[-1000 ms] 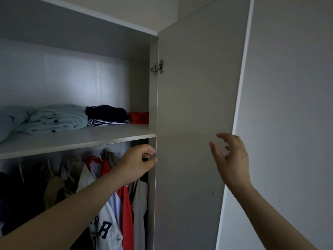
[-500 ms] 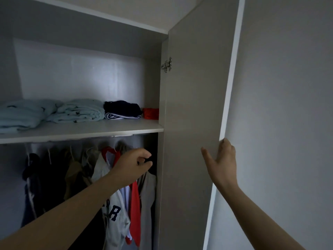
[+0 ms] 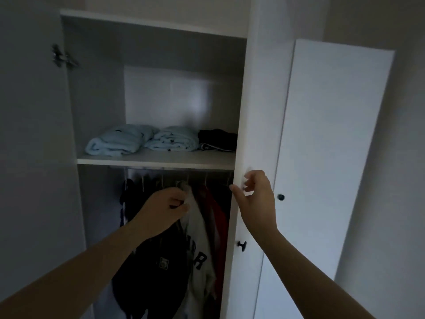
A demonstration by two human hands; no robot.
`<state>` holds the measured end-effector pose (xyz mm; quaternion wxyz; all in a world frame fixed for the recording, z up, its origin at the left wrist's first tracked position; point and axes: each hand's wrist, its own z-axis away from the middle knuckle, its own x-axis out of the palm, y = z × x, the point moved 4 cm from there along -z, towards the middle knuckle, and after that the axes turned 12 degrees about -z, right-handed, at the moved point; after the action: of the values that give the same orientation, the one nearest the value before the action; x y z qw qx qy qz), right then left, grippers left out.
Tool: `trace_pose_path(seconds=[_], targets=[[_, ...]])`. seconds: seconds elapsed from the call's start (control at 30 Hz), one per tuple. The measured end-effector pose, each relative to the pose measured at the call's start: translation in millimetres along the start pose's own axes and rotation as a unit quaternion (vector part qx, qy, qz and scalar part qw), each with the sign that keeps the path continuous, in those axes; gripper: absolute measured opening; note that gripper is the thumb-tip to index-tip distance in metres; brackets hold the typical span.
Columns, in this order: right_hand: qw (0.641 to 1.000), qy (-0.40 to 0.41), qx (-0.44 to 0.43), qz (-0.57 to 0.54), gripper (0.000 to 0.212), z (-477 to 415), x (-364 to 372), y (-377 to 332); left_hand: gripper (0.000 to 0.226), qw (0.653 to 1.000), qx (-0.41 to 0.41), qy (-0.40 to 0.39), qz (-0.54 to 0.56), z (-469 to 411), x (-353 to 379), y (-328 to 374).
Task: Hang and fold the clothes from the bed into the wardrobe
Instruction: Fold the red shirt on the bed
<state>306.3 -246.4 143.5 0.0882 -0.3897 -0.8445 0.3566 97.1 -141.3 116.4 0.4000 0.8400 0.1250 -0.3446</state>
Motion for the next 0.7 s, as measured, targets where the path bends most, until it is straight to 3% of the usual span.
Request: trace_pose_path(seconds=[0.4,0.7], targets=[[0.993,-0.113,0.019,0.039,0.027,-58,158,20,0.021,0.985,-0.093,0.100,-0.110,44,-85,-67],[0.958,-0.277,0.042,0.061,0.083,-86,256,60,0.015,0.969,-0.138,0.127,-0.159,44,-122,-118]])
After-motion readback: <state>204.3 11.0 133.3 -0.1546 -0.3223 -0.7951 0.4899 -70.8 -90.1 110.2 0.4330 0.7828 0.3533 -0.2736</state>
